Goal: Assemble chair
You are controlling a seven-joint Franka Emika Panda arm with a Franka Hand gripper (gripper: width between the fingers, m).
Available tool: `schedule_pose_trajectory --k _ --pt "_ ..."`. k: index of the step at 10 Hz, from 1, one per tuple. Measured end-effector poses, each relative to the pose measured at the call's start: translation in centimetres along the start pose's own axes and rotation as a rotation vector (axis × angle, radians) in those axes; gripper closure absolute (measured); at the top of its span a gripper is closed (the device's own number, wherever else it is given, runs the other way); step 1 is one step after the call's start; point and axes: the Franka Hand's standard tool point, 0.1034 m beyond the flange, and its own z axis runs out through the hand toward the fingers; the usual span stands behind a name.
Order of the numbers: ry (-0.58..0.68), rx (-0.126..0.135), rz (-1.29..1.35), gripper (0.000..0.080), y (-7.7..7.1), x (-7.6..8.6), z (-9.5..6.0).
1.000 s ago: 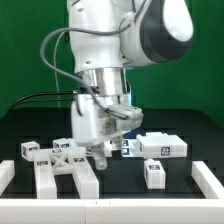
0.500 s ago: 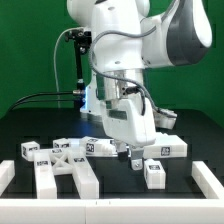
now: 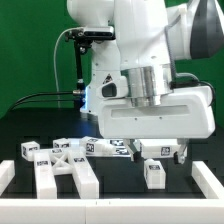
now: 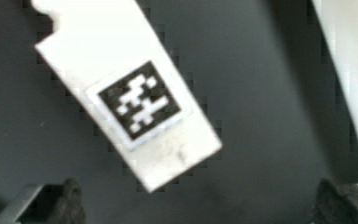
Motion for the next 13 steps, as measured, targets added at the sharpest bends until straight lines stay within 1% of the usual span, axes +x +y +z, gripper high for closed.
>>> schedule_pose_trajectory --k 2,4,5,6,7,8,9,10,11,12,13 --pt "0.004 -0.003 -0.102 0.015 0.2 0.2 -0.1" --pt "0.002 -0.011 -0.239 0.015 0.4 0.2 0.1" --pt "-0.013 -0.029 -0.279 0.015 0.6 -0.2 1.0" --pt "-0.021 -0.039 -0.264 0.015 0.9 -0.7 1.9" --pt "0.003 -0.053 -0.268 0.015 1.3 -0.9 2.6" --pt "0.02 -0.065 -0.271 0.015 1.8 -1.4 3.1" --pt "0.038 -0.075 -0.267 0.015 1.9 -2.2 3.5" --pt "0.036 -0.075 -0.269 0.015 1.8 -2.3 3.5" --pt "0.037 -0.076 -0.266 0.0279 1.9 -2.2 3.5" --pt "0.037 -0.076 -0.266 0.0279 1.9 -2.2 3.5" --pt "0.037 -0.075 -0.25 0.0417 1.9 -2.2 3.5"
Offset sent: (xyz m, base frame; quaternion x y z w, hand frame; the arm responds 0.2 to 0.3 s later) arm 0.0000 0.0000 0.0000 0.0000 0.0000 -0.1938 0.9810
